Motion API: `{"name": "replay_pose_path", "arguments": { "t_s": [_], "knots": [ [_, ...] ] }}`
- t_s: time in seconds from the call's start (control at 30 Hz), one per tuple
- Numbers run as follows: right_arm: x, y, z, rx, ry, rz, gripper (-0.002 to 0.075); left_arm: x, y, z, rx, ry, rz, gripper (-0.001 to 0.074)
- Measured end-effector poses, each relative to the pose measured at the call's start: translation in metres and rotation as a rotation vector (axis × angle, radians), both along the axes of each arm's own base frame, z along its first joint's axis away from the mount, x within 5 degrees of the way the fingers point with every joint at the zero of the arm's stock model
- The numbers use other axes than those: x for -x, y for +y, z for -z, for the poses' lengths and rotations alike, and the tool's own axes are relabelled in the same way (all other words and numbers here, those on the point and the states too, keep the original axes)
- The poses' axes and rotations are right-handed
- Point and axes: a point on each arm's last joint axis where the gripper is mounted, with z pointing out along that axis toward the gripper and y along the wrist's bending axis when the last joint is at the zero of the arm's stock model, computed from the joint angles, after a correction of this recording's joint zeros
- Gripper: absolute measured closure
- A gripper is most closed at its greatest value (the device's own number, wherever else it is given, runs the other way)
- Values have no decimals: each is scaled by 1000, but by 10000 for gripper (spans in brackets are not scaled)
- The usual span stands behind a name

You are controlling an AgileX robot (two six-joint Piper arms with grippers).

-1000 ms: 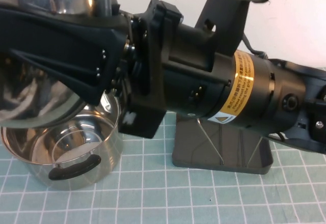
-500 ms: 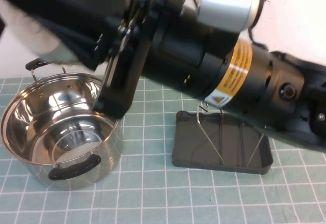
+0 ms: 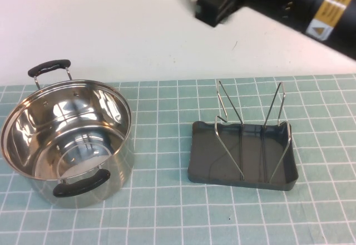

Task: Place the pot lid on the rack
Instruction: Place the pot lid on the pot rack

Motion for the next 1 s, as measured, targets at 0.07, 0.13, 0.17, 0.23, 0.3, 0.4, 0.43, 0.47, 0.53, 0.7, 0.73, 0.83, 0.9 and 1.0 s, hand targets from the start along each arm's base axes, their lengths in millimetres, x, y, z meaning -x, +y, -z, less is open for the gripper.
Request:
{"name": "replay_pose_path", "arguments": {
  "t_s": [0.07,0.13,0.17,0.23,0.3,0.4,0.43,0.47,0.53,0.7,0.73,0.83,0.9,1.0],
  "knots": [
    [-3,-9,3,80,69,104,607,-1,0,10,23,31,9,477],
    [-3,-15,5,126,105,159,607,-7,-1,23,29,79,16,613],
    [-2,-17,6,135,117,171,607,-10,-1,31,38,108,21,655],
    [0,-20,17,142,169,173,607,-15,-2,46,57,162,27,701],
    [4,-20,32,143,209,141,607,-19,-3,65,78,229,41,720],
    [13,-20,55,139,266,74,607,-25,-6,94,85,329,67,730],
    [16,-21,64,144,287,63,607,-25,-7,102,83,356,85,731],
    [18,-23,71,142,309,61,607,-26,-9,111,77,386,97,732],
    [21,-27,87,141,349,72,607,-26,-11,127,69,439,119,733],
    [24,-36,95,103,344,134,607,-26,-12,140,61,480,126,733],
    [23,-37,94,93,336,150,607,-26,-12,140,59,480,126,734],
    [20,-41,91,56,347,201,607,-26,-12,141,59,481,126,734],
    [19,-44,94,30,377,230,607,-26,-12,141,61,482,126,734],
    [18,-49,102,-17,413,275,607,-26,-12,143,65,490,126,734]
  ]
}}
